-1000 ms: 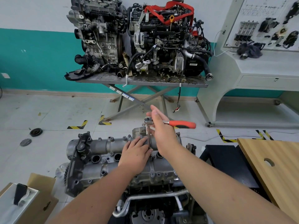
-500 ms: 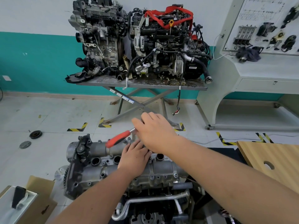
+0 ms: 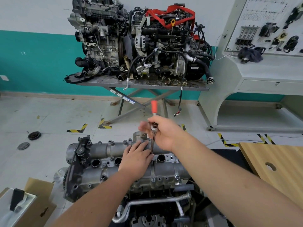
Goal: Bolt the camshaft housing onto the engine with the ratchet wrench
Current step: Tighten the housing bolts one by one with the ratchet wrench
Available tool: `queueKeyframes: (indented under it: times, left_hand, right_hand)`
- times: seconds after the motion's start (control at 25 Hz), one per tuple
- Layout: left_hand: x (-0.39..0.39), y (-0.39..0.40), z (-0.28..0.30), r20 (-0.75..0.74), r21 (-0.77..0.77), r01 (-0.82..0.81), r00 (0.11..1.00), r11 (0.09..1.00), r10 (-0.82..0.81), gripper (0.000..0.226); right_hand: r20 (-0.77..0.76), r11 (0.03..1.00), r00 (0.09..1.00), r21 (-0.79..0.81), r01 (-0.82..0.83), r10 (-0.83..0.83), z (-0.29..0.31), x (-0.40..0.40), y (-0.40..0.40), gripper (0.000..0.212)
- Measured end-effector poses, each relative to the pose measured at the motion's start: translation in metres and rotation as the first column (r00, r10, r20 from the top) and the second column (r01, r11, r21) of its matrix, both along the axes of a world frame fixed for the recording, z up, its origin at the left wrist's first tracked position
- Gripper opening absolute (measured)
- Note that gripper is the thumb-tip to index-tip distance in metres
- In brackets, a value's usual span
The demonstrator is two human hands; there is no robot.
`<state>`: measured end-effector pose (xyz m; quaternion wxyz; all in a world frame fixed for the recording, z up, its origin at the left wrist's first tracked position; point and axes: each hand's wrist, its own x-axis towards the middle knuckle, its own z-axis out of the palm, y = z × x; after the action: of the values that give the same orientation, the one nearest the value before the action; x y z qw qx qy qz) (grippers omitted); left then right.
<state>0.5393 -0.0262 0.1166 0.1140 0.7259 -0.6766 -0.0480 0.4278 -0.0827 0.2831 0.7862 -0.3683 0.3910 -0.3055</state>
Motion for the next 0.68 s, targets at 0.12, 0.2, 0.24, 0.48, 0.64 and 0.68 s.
queueKeyframes:
  times: [0.12, 0.2, 0.24, 0.48, 0.64, 0.68]
  left_hand:
    - [-0.002, 0.0, 0.001, -0.007, 0.01, -0.003, 1.0, 1.0, 0.003, 0.049]
    - [-0.002, 0.0, 0.002, -0.005, -0.002, -0.007, 1.0, 1.0, 0.007, 0.047]
    - [-0.001, 0.001, 0.003, -0.004, -0.021, -0.009, 1.0, 1.0, 0.009, 0.048]
    - [-0.003, 0.007, 0.013, -0.193, -0.002, -0.029, 0.981, 1.0, 0.028, 0.05]
    - [-0.007, 0.006, 0.022, -0.105, -0.178, -0.051, 0.994, 0.983, 0.033, 0.036]
    - [-0.008, 0.006, 0.023, -0.045, -0.137, -0.018, 0.999, 0.99, 0.012, 0.036]
  right_hand:
    - [0.25, 0.976, 0.945, 0.012, 0.216, -0.212, -0.022, 0.001, 0.01, 0.015]
    - [0.129, 0.947, 0.978, -0.254, 0.195, -0.167, -0.033, 0.0, 0.015, 0.015]
    - [-0.001, 0.9, 0.991, -0.419, 0.12, -0.132, -0.038, -0.002, 0.018, 0.019]
    - [-0.309, 0.028, 0.878, -0.947, -0.321, -0.365, -0.051, 0.001, 0.019, 0.035]
    - [-0.415, -0.229, 0.615, -0.672, -0.704, -0.671, -0.035, 0.006, 0.012, 0.035]
    - [-0.444, -0.185, 0.491, -0.571, -0.8, -0.749, -0.03, 0.007, 0.014, 0.037]
